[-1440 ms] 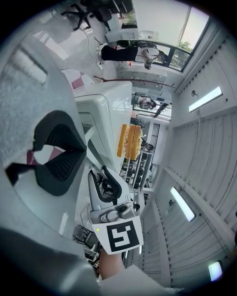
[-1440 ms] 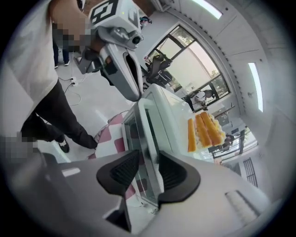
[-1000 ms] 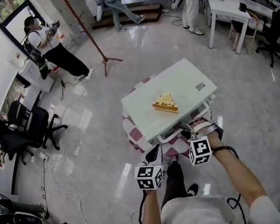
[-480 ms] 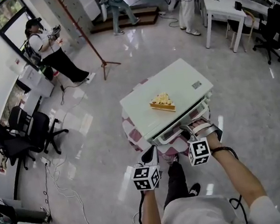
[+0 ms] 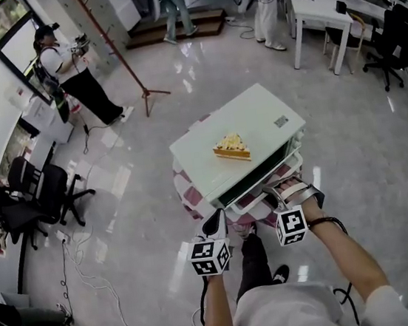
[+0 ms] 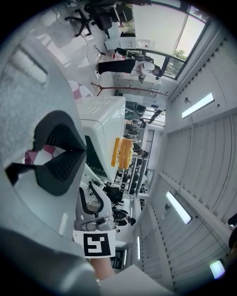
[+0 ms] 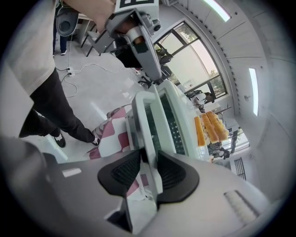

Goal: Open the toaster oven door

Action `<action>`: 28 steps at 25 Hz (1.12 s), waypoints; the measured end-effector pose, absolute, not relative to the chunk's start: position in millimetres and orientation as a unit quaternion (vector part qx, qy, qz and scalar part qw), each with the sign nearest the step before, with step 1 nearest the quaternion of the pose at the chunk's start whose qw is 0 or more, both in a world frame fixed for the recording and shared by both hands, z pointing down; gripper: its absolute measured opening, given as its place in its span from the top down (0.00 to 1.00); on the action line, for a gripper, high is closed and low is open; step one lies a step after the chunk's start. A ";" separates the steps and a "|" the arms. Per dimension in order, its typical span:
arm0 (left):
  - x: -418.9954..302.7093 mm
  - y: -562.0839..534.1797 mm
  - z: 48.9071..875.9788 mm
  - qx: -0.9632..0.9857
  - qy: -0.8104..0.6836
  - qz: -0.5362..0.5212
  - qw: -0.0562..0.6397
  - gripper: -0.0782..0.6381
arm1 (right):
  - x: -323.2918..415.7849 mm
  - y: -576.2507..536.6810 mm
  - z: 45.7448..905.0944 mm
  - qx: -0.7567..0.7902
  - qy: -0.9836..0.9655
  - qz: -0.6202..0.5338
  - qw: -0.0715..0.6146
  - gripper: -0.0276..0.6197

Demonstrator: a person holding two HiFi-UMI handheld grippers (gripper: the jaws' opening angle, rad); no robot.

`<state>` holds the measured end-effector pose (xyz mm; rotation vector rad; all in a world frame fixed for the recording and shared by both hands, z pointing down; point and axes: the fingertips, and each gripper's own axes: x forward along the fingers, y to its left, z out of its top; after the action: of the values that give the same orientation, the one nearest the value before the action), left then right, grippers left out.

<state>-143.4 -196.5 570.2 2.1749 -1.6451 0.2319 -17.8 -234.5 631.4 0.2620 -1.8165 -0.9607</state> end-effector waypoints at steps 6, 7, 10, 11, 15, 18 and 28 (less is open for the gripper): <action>-142.5 -196.4 573.9 0.778 -0.586 0.090 0.208 0.89 | -6.9 -224.2 636.1 0.107 -0.744 -0.400 0.525 0.78; -140.9 -195.8 575.9 0.779 -0.584 0.092 0.210 0.89 | -3.9 -222.7 637.5 0.107 -0.740 -0.402 0.529 0.79; -134.7 -194.7 583.2 0.782 -0.577 0.097 0.216 0.89 | 0.2 -211.9 644.0 0.100 -0.746 -0.391 0.530 0.79; -132.8 -194.6 585.8 0.783 -0.574 0.099 0.218 0.89 | 1.6 -208.5 646.6 0.099 -0.748 -0.387 0.530 0.79; -126.3 -194.6 595.2 0.786 -0.566 0.105 0.227 0.89 | 12.0 -203.3 653.4 0.102 -0.738 -0.389 0.542 0.80; -120.5 -193.3 602.4 0.789 -0.559 0.112 0.232 0.89 | 16.4 -198.1 658.3 0.104 -0.738 -0.385 0.545 0.80; -105.1 -183.8 616.4 0.798 -0.536 0.134 0.241 0.89 | 22.5 -181.4 670.8 0.095 -0.747 -0.360 0.551 0.80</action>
<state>-105.1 -183.8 616.4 2.1830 -1.4668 0.3676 22.5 -181.4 670.8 0.2246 -1.7677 -0.8510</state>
